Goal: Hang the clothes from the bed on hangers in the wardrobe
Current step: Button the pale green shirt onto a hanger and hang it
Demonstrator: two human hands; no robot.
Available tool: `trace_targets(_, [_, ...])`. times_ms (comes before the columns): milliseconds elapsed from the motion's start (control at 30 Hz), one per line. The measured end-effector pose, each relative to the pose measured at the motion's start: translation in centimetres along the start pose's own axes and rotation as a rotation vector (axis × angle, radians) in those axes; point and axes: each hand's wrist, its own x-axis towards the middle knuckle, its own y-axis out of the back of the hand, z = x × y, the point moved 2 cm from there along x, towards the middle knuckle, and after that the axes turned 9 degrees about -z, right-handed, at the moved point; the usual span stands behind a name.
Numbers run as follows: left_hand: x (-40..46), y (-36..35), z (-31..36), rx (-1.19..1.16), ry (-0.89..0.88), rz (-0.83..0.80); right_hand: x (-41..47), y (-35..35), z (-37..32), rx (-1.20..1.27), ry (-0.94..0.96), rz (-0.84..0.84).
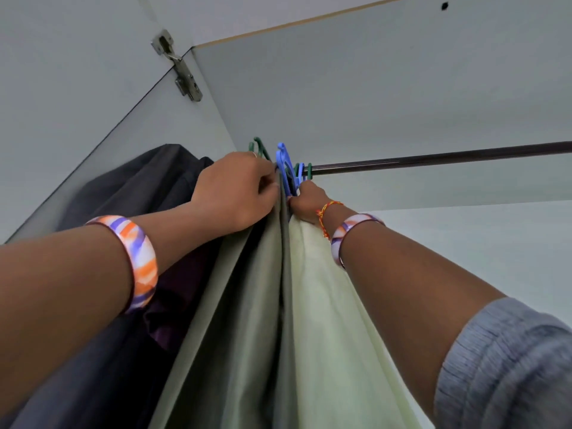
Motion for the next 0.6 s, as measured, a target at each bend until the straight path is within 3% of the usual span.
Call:
trace_targets(200, [-1.4,1.4,-3.0,0.001,0.009,-0.282,-0.7,-1.7,-2.0,-0.03,-0.098,0.0])
trace_targets(267, [-1.6,2.0,-3.6,-0.069,0.031,-0.382,-2.0,-1.6,-3.3,-0.007,-0.149,0.086])
trace_targets(333, [-2.0,2.8,-3.9,-0.114,0.048,-0.409,-4.4,-0.8,-5.4,0.105,-0.178,0.285])
trace_targets(433, [-3.2,5.0,-3.7,-0.119,0.083,-0.356,-8.9,0.0,-9.5,0.315,0.013,0.488])
trace_targets(600, [-7.8,10.9,-2.8,-0.017,0.221,-0.487,-15.3,-3.0,-14.9,0.566,0.273,0.315])
